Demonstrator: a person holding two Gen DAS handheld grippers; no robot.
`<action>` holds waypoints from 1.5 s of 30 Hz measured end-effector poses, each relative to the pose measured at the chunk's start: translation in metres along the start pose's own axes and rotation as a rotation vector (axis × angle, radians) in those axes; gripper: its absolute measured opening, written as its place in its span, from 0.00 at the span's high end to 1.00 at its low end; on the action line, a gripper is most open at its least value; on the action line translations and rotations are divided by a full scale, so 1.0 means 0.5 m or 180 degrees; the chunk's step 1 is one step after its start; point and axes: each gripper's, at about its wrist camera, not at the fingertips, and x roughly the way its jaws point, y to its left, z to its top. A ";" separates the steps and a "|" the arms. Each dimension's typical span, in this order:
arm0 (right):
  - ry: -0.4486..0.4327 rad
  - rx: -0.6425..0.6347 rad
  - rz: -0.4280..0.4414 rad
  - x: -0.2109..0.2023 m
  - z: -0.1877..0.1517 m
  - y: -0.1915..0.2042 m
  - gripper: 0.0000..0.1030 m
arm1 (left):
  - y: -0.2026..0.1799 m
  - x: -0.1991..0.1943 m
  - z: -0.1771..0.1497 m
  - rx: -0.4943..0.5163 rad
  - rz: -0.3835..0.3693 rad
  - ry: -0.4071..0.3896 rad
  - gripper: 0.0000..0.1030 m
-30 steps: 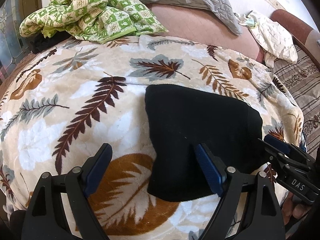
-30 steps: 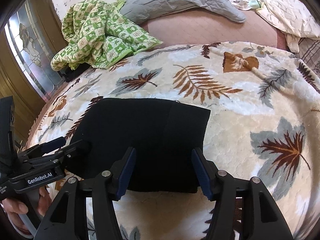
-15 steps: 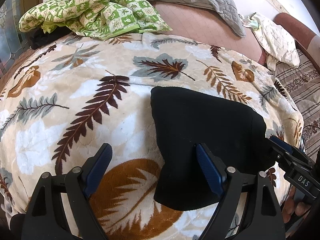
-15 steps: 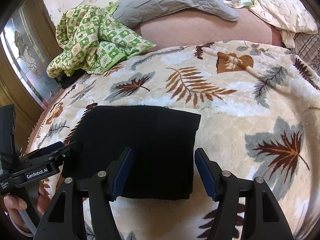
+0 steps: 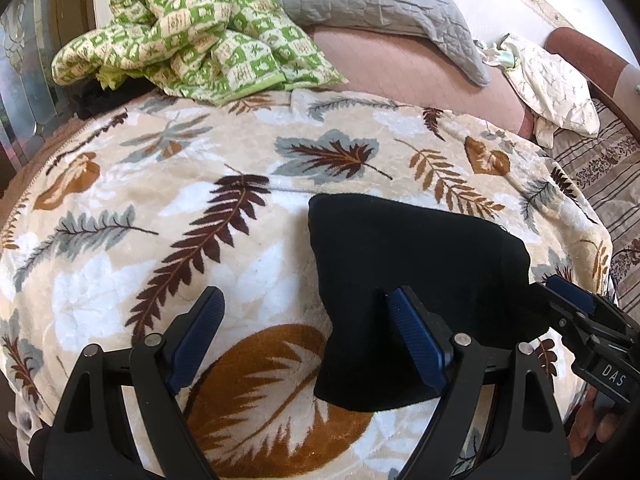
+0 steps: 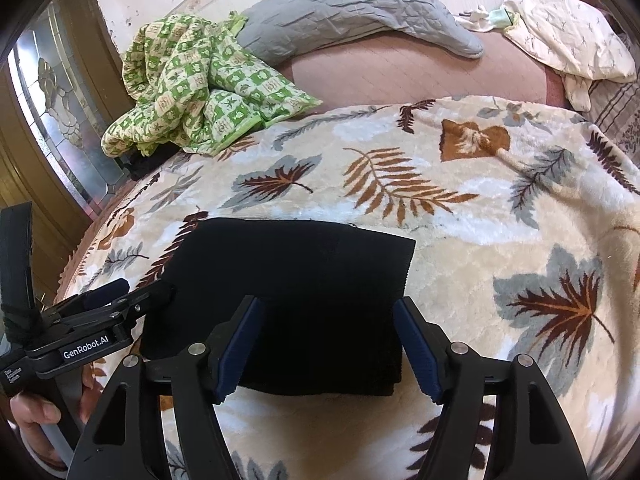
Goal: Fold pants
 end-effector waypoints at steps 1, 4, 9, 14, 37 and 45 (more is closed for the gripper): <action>-0.0009 -0.0006 0.0000 -0.002 -0.001 0.002 0.31 | -0.002 -0.004 -0.001 0.0014 0.0010 -0.0016 0.16; -0.0046 -0.0026 0.0002 -0.012 -0.004 0.010 0.29 | -0.009 -0.016 -0.005 0.0058 0.0044 -0.0065 0.16; -0.0083 -0.0031 -0.0015 -0.027 -0.010 0.014 0.28 | -0.016 -0.035 -0.012 0.0091 0.0083 -0.0129 0.16; -0.0112 -0.0033 -0.0028 -0.042 -0.015 0.014 0.28 | -0.019 -0.050 -0.016 0.0096 0.0083 -0.0161 0.16; -0.0141 -0.0093 0.0007 -0.075 -0.039 0.027 0.26 | -0.025 -0.108 -0.035 0.0134 0.0140 -0.0346 0.16; -0.0140 -0.0083 0.0009 -0.082 -0.047 0.030 0.26 | -0.028 -0.111 -0.038 0.0141 0.0139 -0.0340 0.16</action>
